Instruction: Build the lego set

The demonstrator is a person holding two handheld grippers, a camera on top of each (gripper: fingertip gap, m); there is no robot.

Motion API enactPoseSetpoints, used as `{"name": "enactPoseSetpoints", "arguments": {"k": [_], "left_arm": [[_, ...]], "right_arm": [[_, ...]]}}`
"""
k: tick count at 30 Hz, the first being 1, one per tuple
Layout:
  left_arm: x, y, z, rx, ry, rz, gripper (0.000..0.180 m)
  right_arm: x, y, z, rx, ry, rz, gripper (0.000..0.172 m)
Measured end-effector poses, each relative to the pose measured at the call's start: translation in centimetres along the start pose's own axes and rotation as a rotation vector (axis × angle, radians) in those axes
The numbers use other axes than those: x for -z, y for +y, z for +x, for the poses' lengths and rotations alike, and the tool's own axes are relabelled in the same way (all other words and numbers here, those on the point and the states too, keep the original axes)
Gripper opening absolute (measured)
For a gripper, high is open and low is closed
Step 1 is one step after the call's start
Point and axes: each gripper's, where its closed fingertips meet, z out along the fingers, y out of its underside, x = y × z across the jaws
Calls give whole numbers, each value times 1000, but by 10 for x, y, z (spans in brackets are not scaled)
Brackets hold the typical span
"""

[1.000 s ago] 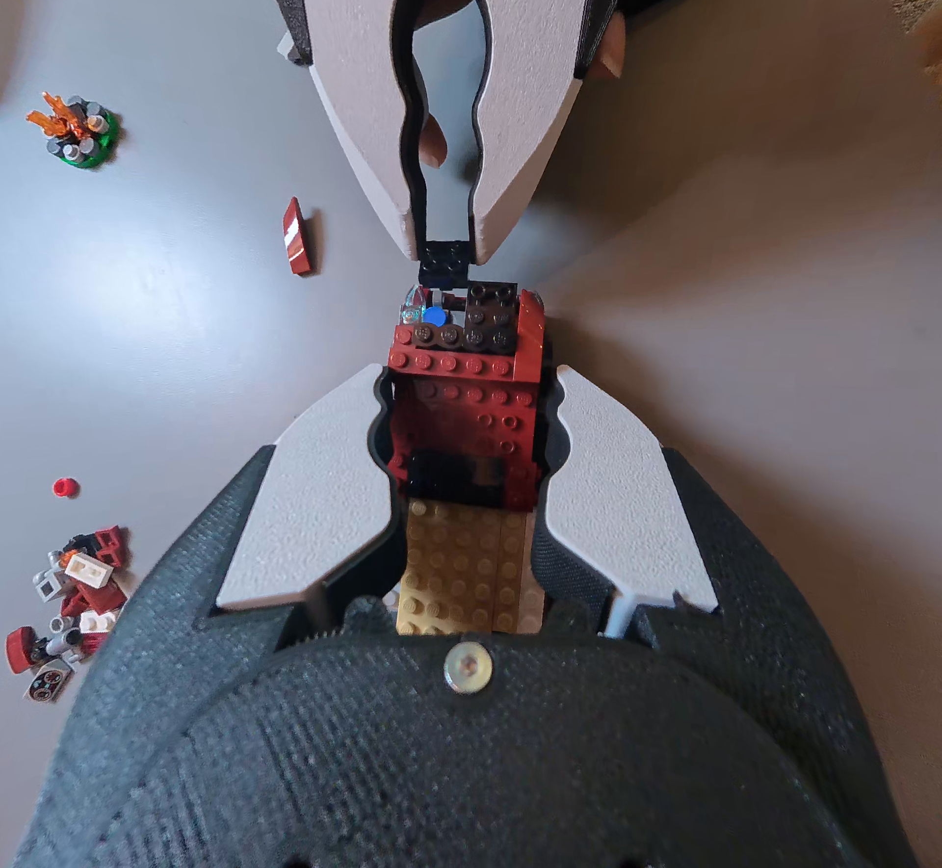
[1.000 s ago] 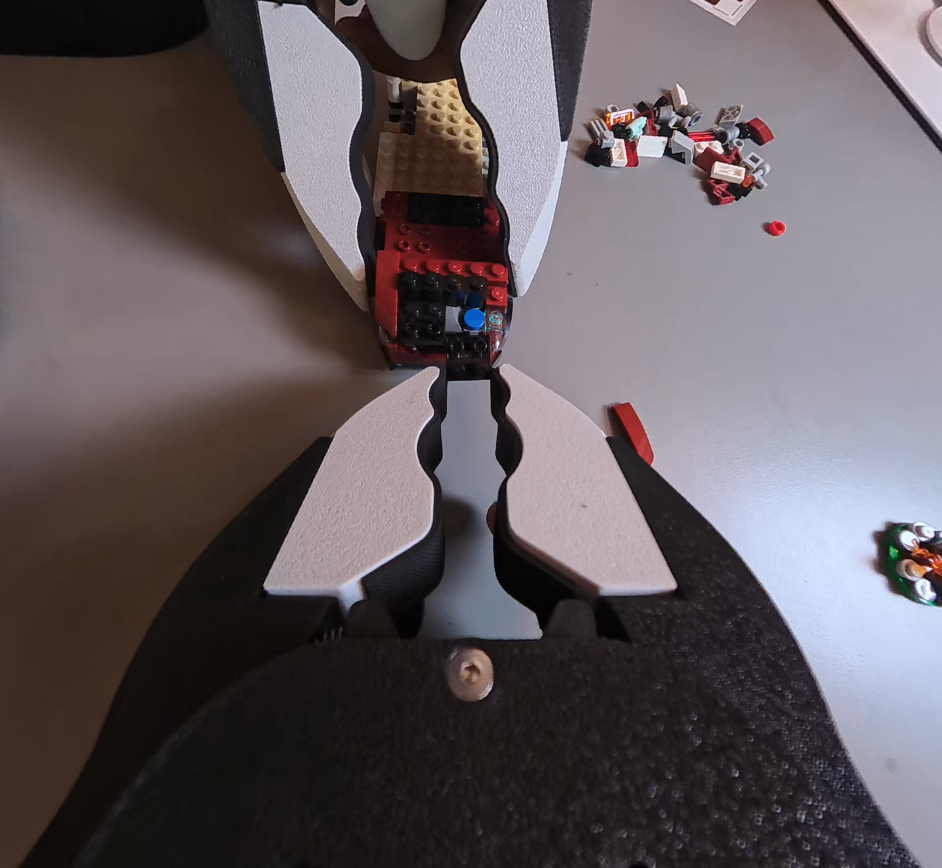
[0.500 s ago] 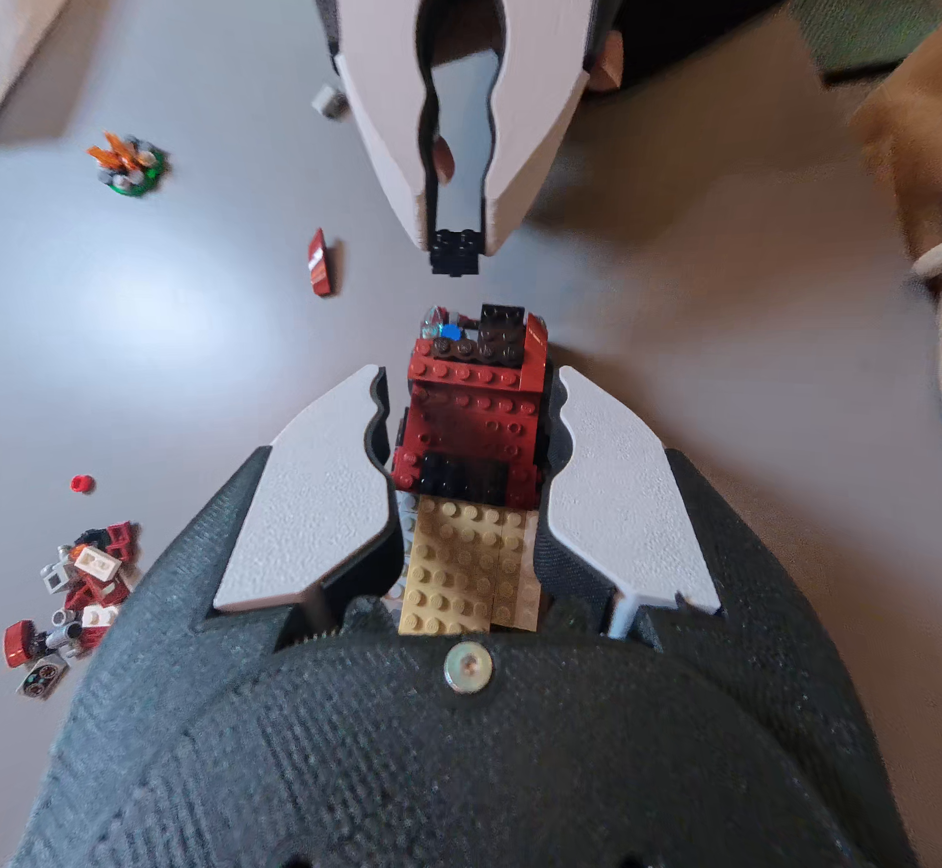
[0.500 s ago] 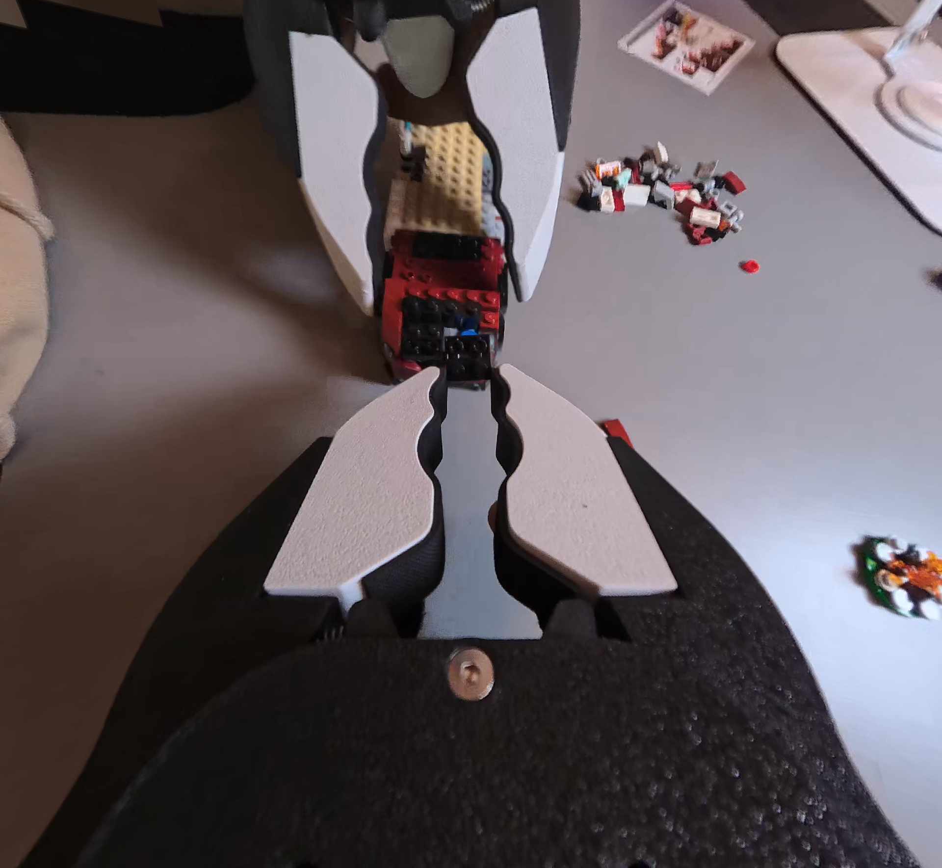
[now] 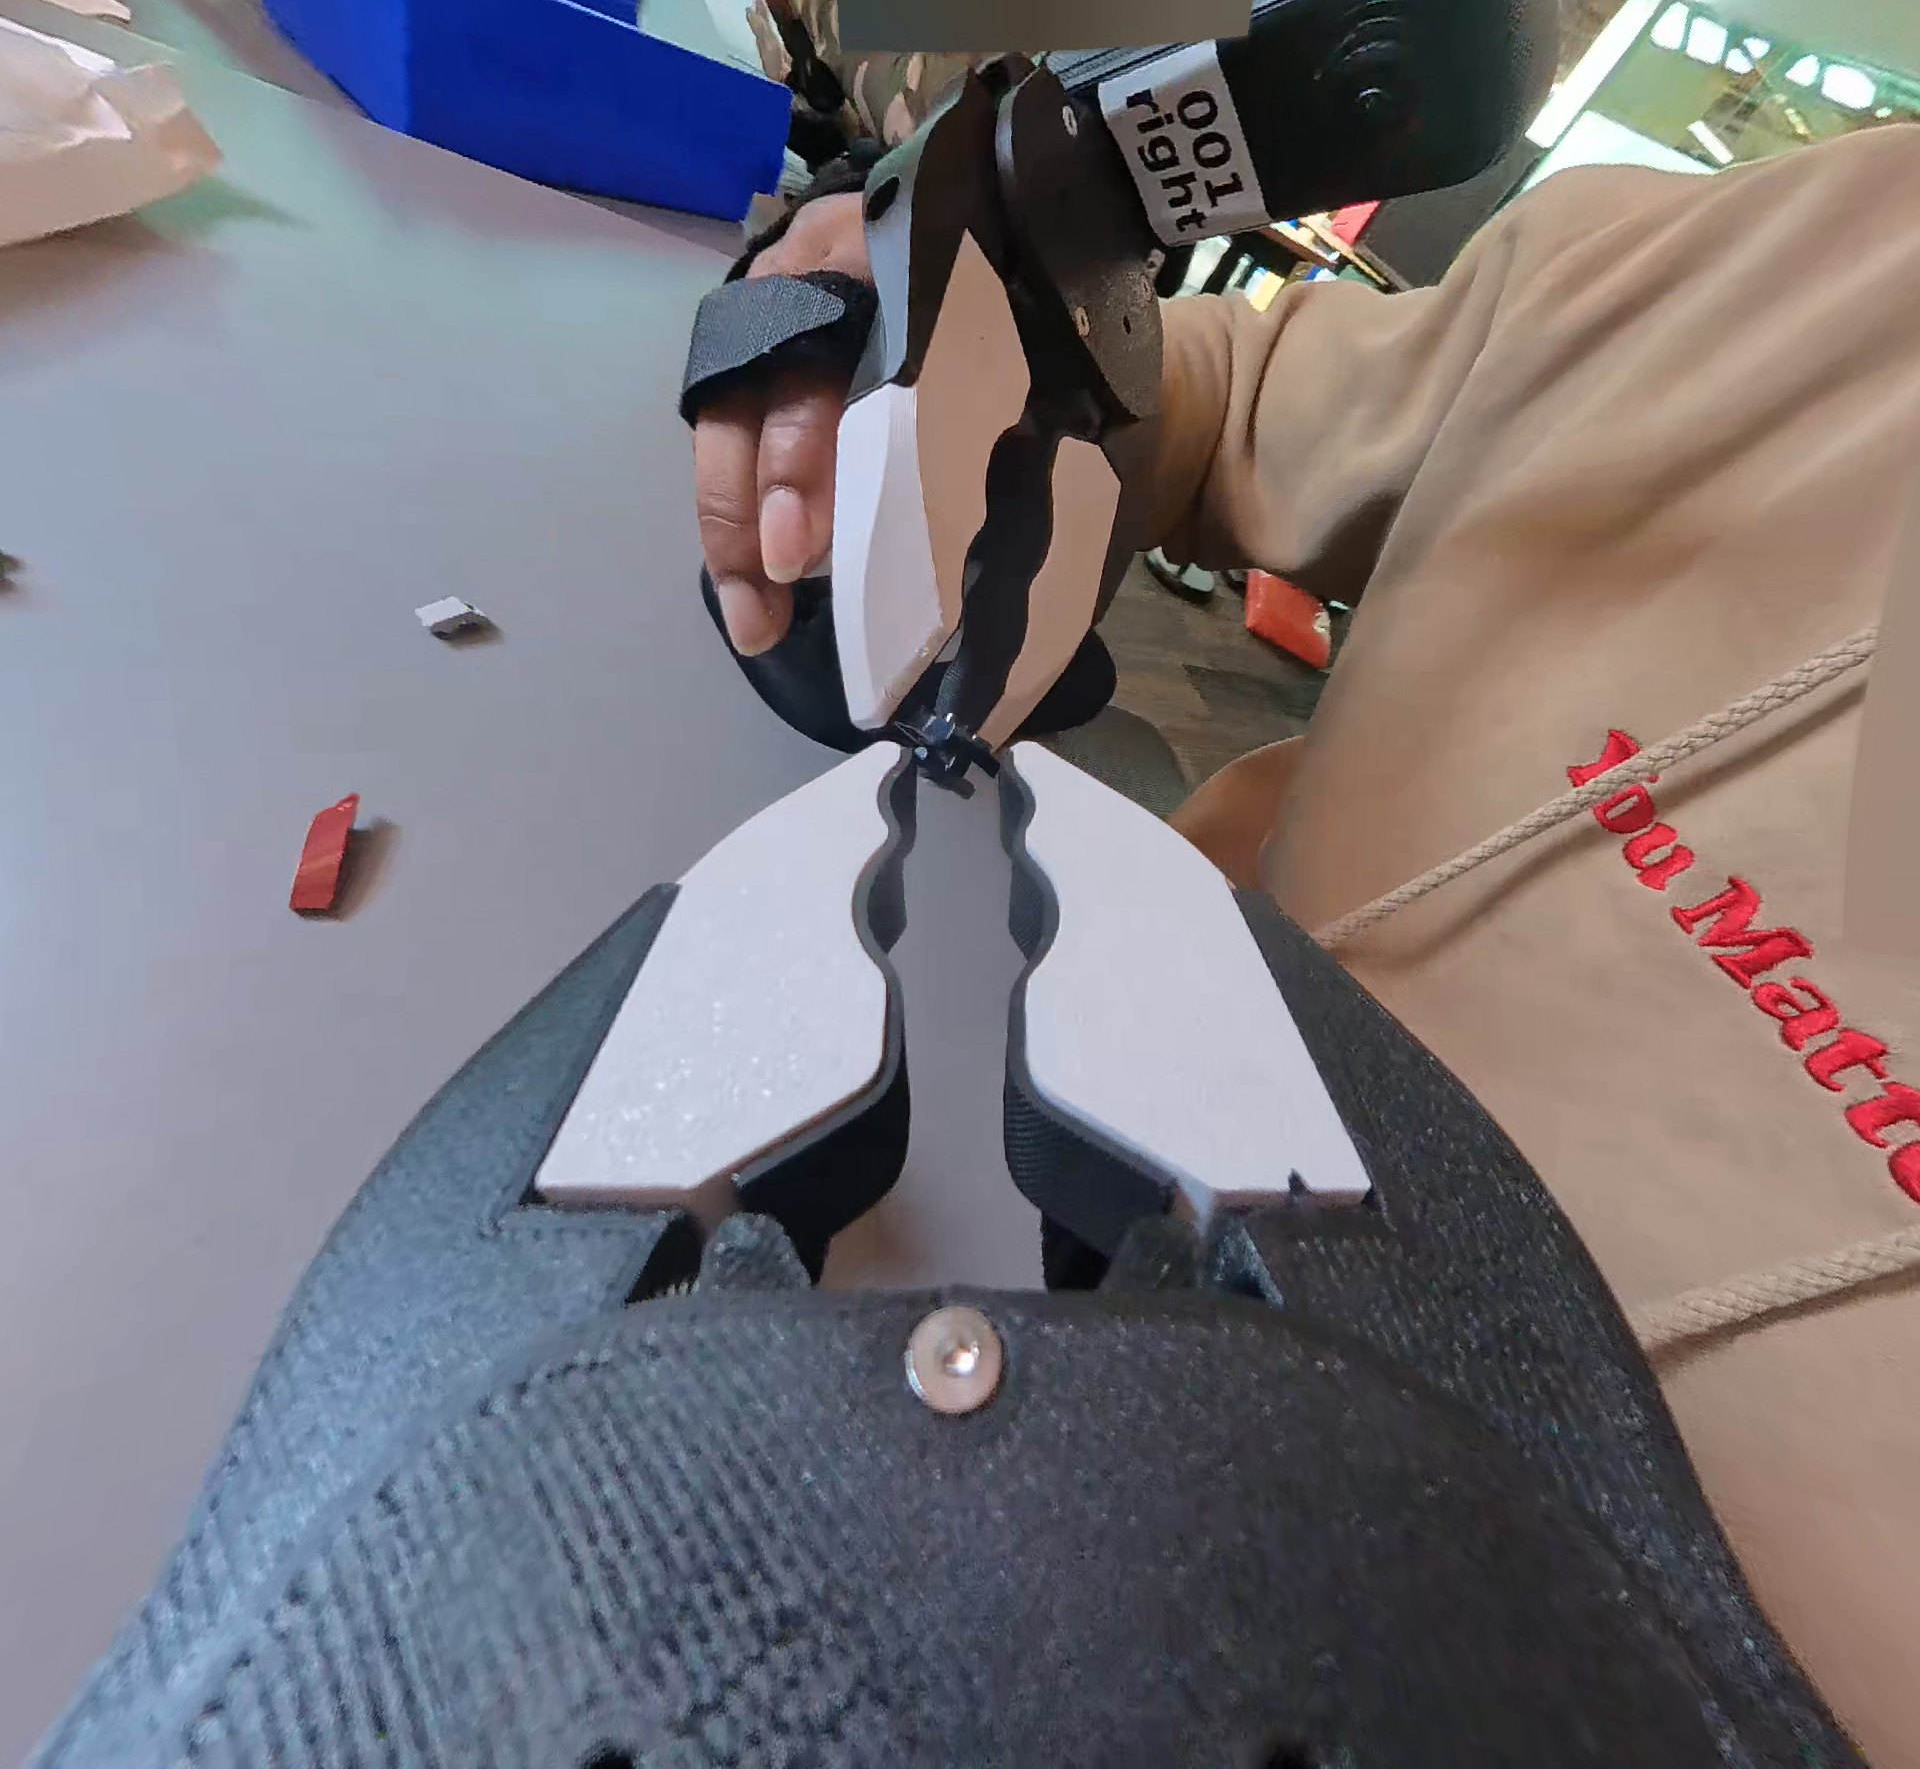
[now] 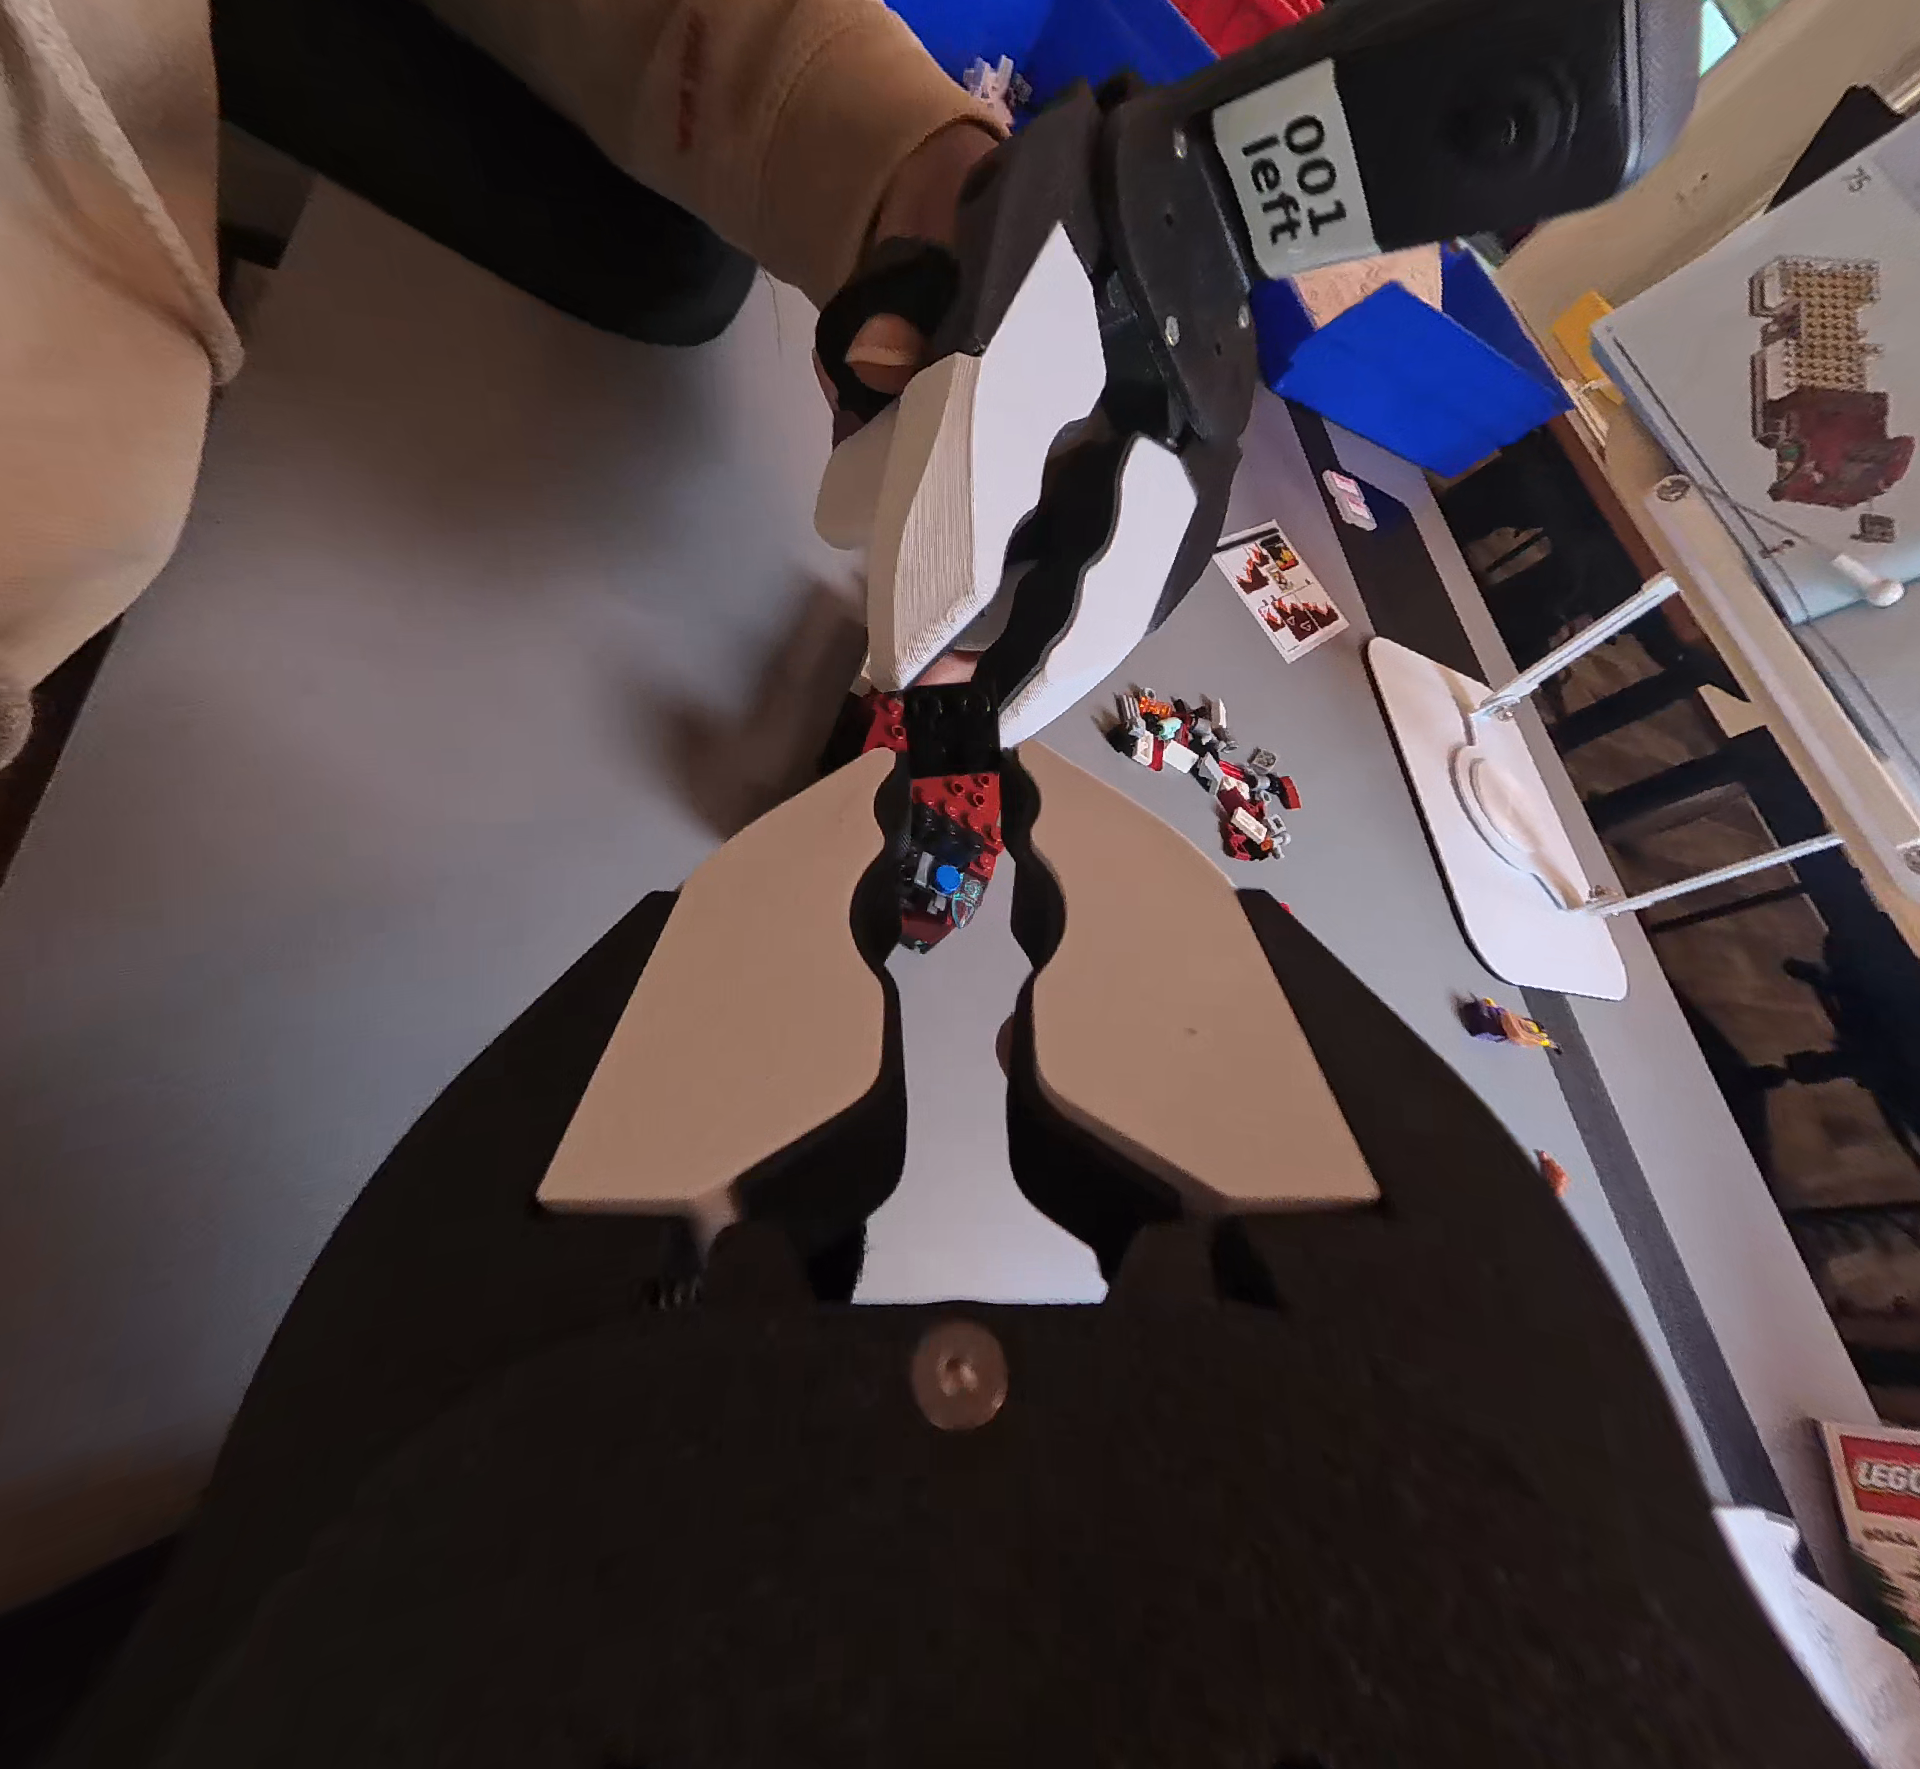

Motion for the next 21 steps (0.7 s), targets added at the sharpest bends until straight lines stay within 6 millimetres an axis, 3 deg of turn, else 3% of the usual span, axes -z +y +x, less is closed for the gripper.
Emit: {"name": "enactPoseSetpoints", "arguments": {"k": [4,9,11,14,17,21], "left_arm": [[3,-11,-6,-204,-187,60,14],[13,-23,-15,-705,-573,52,13],[14,-26,-16,-894,-692,27,14],[12,-28,-17,-1087,-815,-2,14],[12,-27,-17,-1197,-881,-31,14],[14,-27,-20,-1206,-908,-47,14]], "right_arm": [[2,0,9,-240,24,34,23],[14,-12,17,-922,-66,318,33],[13,-13,19,-1107,-82,395,36],[4,-15,16,-1214,-75,417,37],[1,-17,19,-1252,-49,452,26],[-2,-17,23,-1262,-47,439,18]]}}
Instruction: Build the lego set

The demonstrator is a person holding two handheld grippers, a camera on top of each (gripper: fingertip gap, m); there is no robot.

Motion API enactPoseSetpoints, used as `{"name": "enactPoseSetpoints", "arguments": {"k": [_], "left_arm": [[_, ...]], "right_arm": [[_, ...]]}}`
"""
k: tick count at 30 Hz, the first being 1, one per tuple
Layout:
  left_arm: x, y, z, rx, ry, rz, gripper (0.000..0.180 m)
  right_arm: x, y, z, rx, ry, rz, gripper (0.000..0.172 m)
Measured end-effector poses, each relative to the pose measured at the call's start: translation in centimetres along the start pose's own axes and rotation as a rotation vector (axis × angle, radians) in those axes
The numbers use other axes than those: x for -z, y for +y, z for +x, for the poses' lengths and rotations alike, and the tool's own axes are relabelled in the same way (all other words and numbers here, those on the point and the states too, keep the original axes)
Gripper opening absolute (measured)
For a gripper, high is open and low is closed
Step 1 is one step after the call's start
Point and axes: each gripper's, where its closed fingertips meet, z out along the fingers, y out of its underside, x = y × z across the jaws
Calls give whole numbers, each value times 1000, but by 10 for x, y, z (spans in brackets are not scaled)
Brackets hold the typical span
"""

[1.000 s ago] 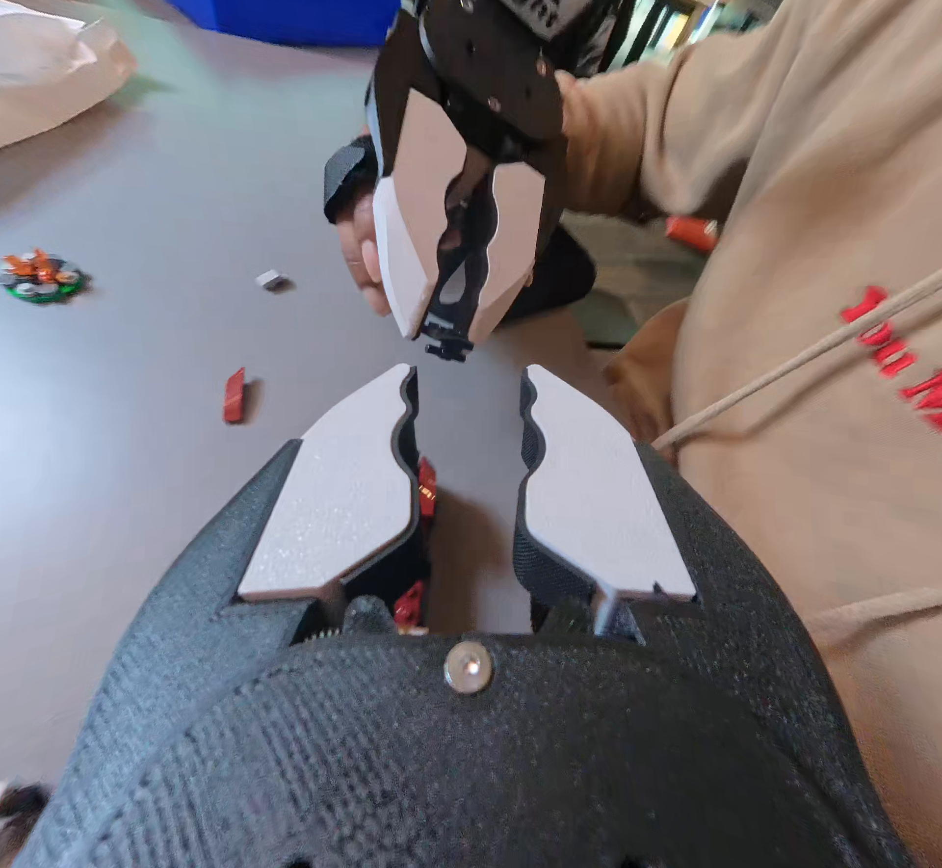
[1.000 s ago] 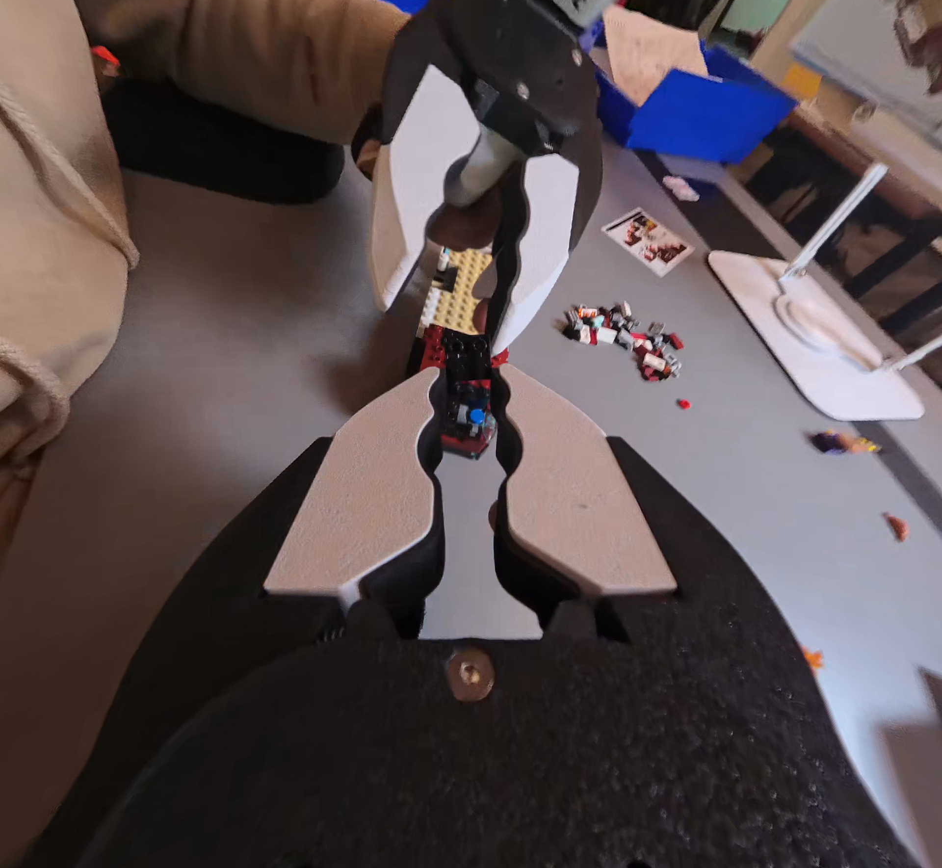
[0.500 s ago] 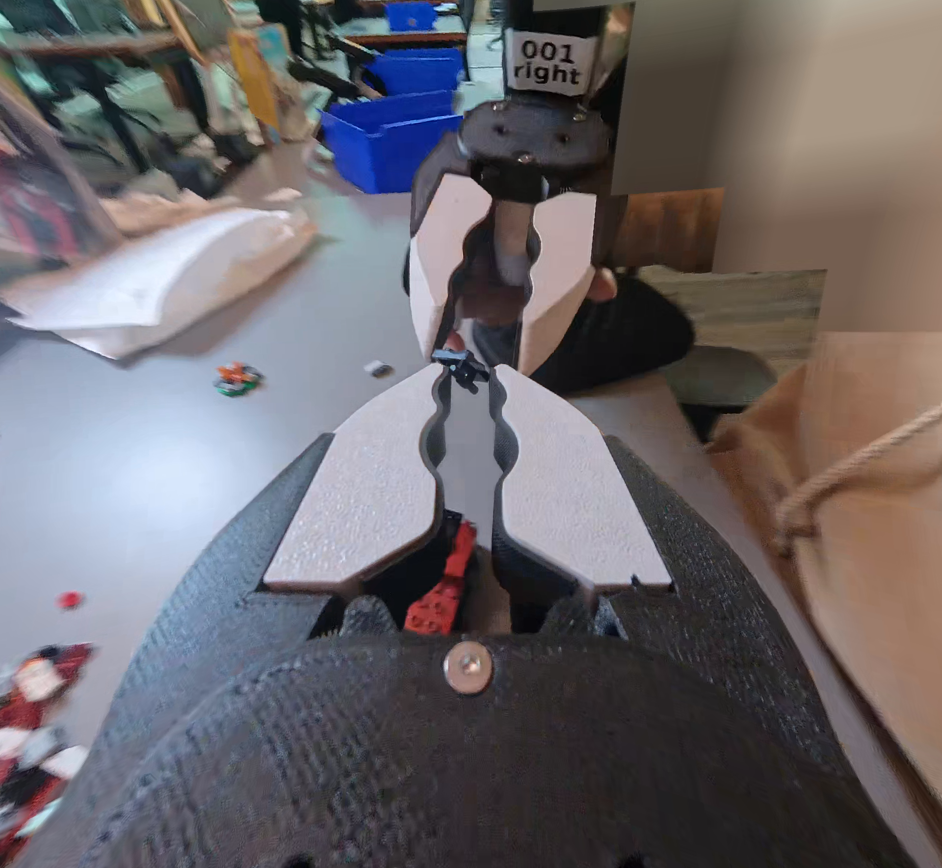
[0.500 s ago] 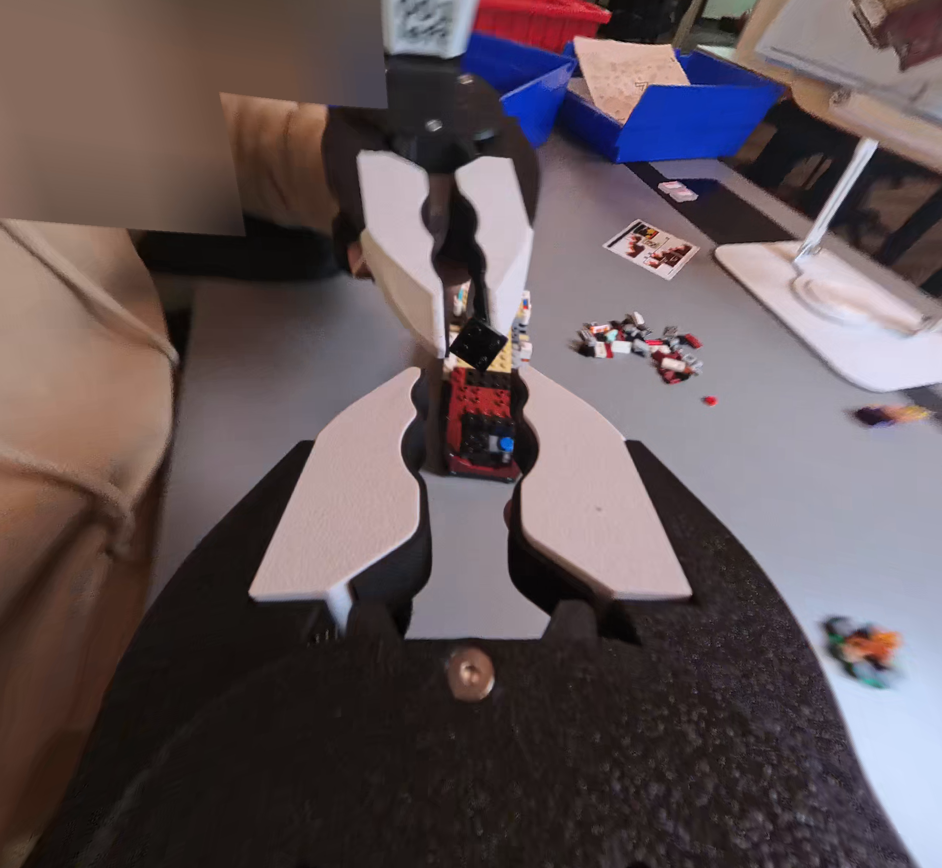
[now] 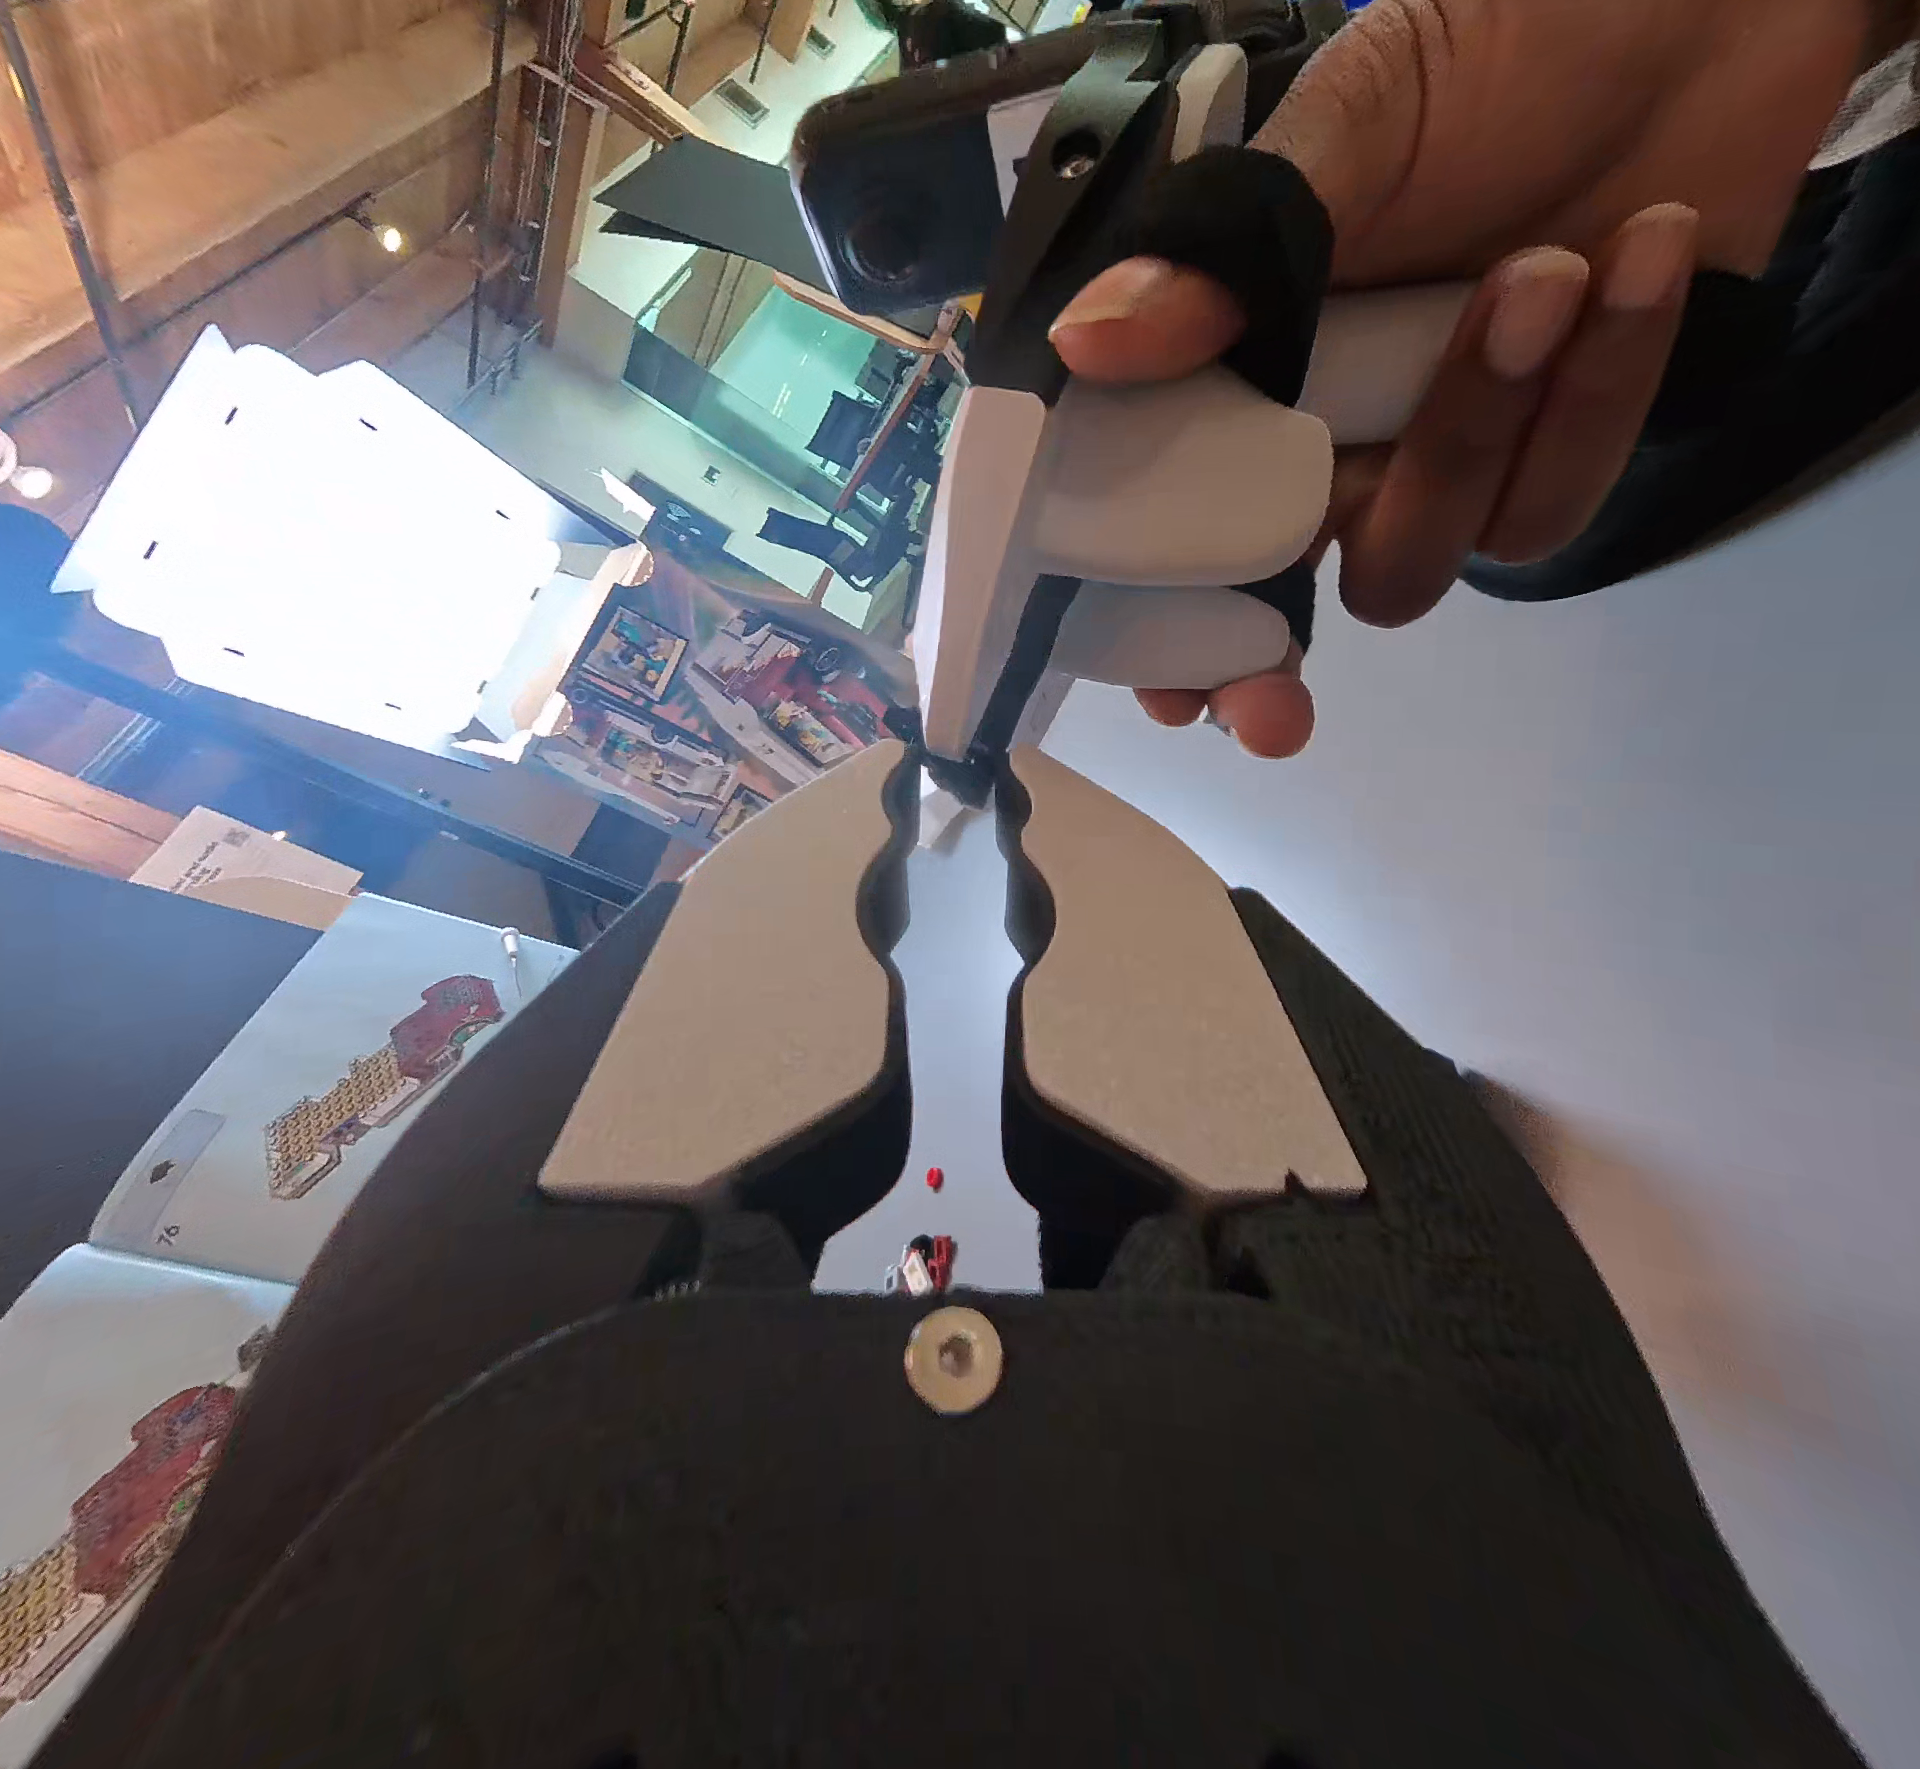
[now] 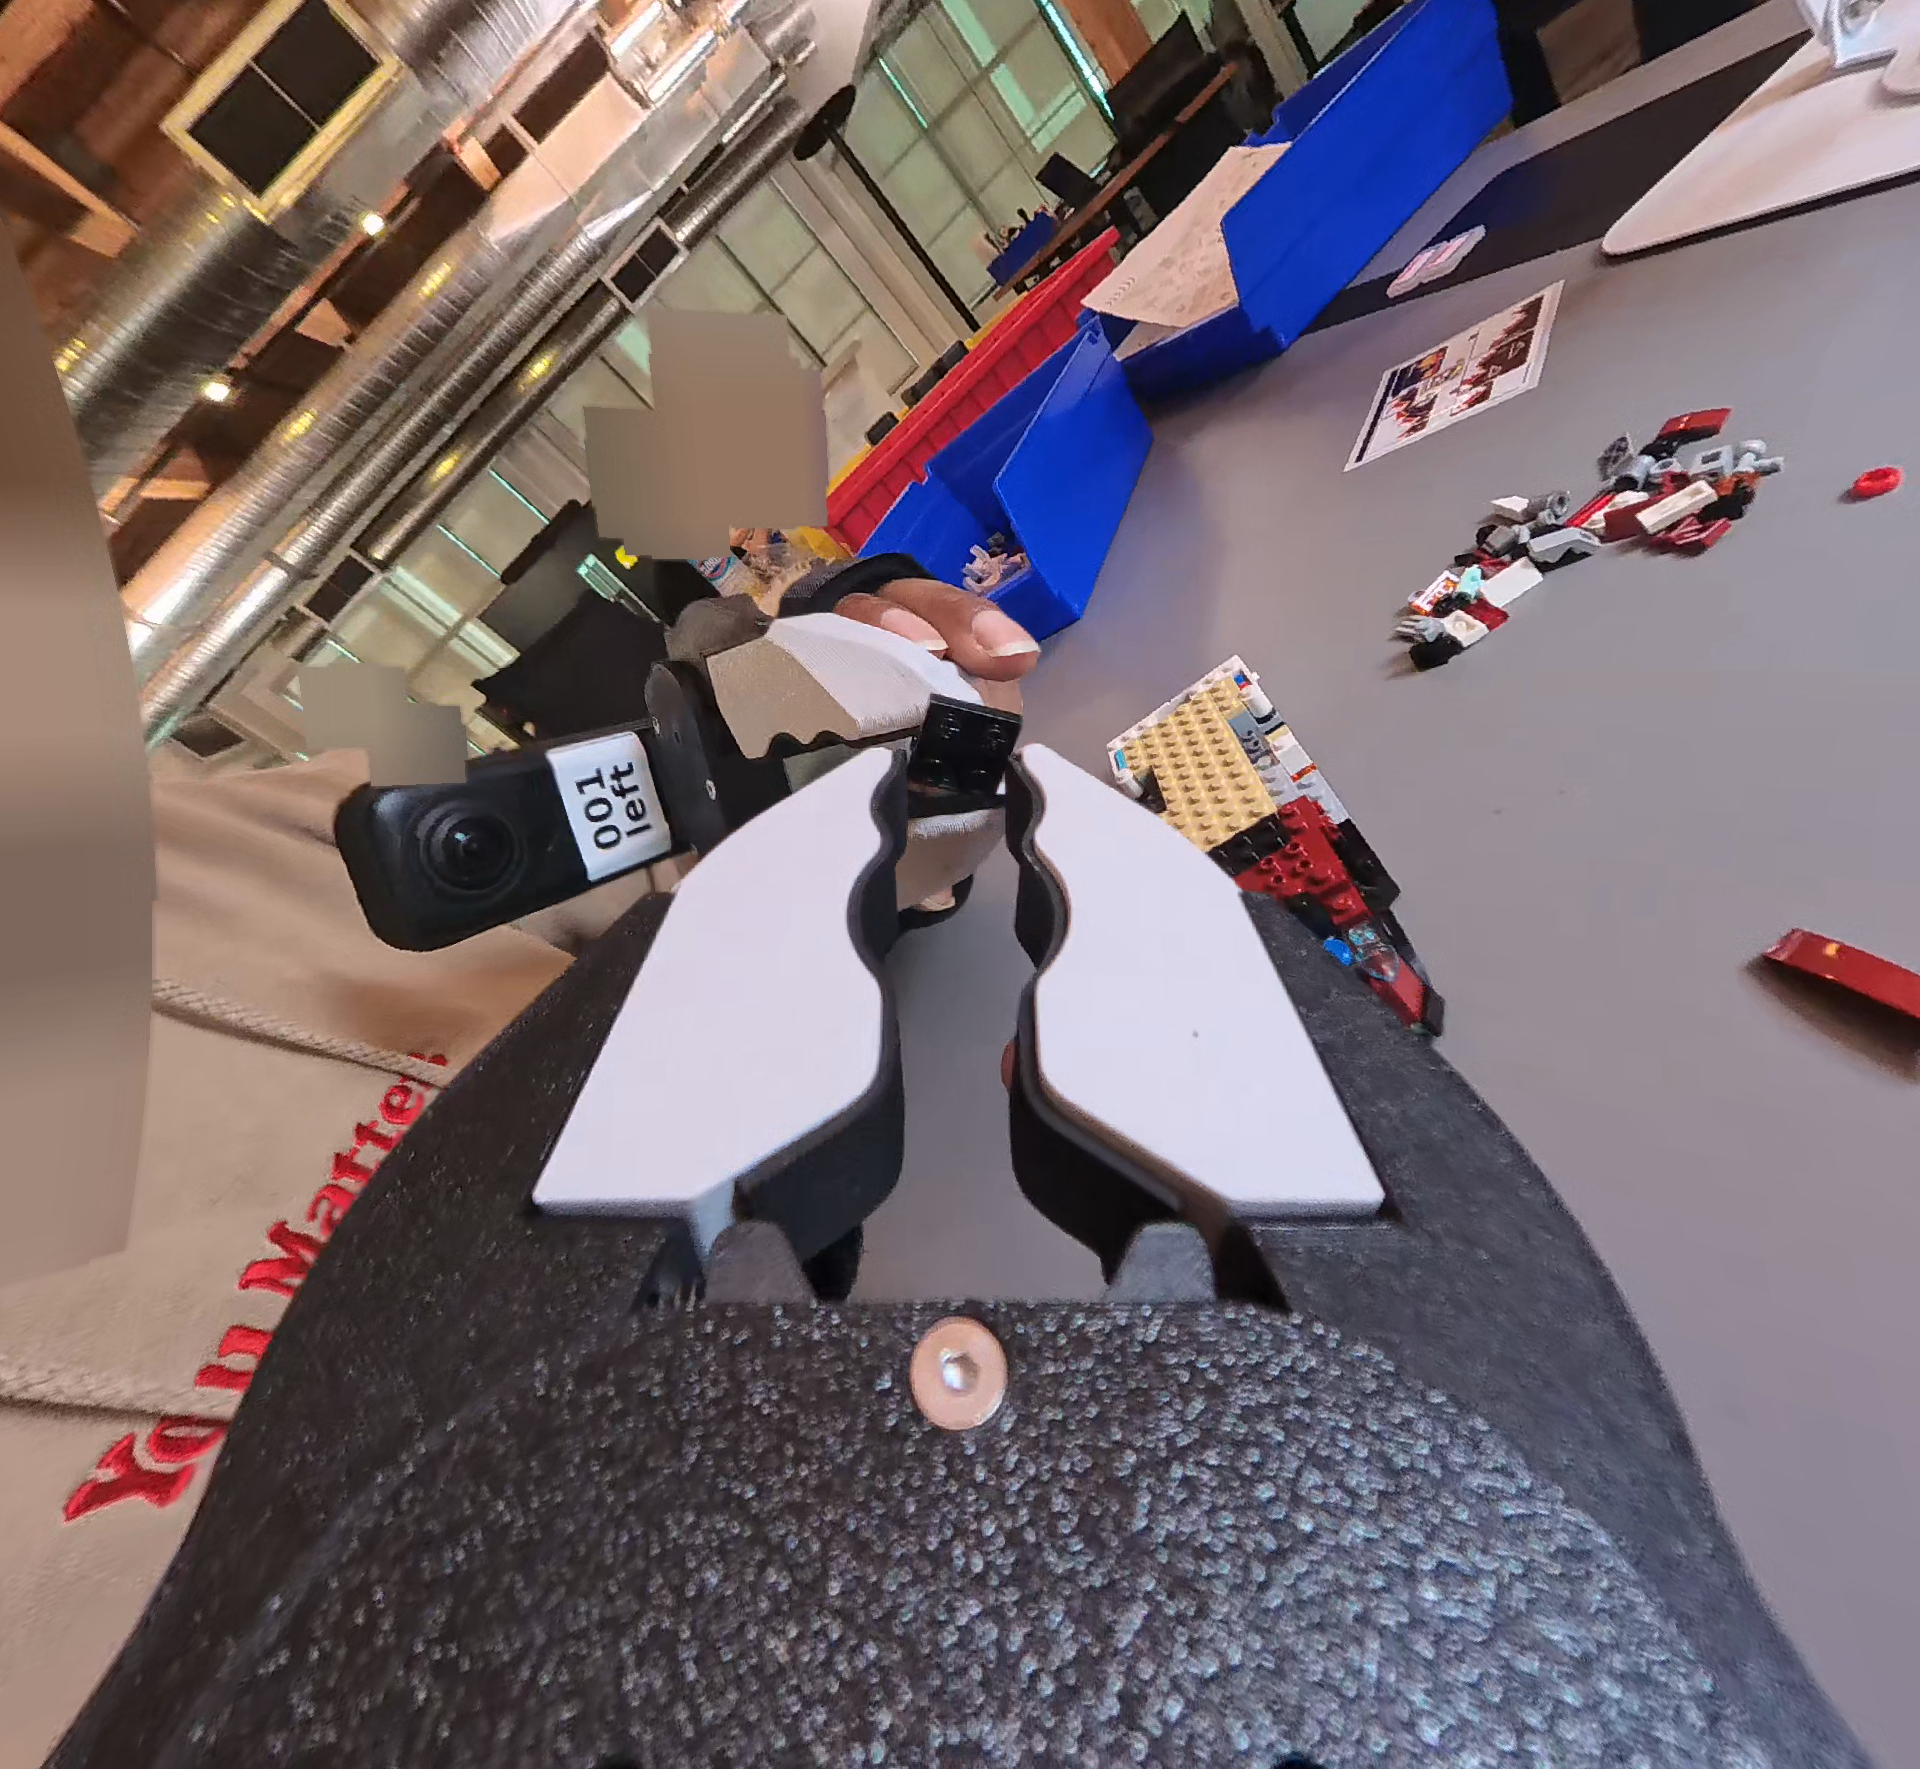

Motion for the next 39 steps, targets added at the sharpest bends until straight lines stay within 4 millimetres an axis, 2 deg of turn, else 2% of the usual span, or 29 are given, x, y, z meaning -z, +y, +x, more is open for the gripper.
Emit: {"name": "enactPoseSetpoints", "arguments": {"k": [2,4,7,9,12,16,19,26,33,39], "left_arm": [[-1,6,4,67,69,-12,13],[4,10,4,196,175,16,23],[11,34,-3,416,318,-30,23],[13,51,4,528,442,-82,28],[16,73,20,561,585,-174,36],[20,86,43,496,713,-279,54],[17,87,56,475,768,-296,60],[18,81,65,491,835,-275,61],[11,65,59,467,772,-198,56],[12,58,75,398,797,-181,54]], "right_arm": [[0,3,6,77,38,-77,18],[4,7,18,191,101,-214,18],[20,31,53,447,278,-582,18],[29,48,77,621,372,-813,18],[20,62,89,715,356,-973,17],[8,61,91,700,301,-1059,18],[3,58,89,703,276,-1110,18],[-2,58,88,681,267,-1184,18],[3,61,92,722,256,-1277,18],[2,62,91,750,257,-1318,18]]}}
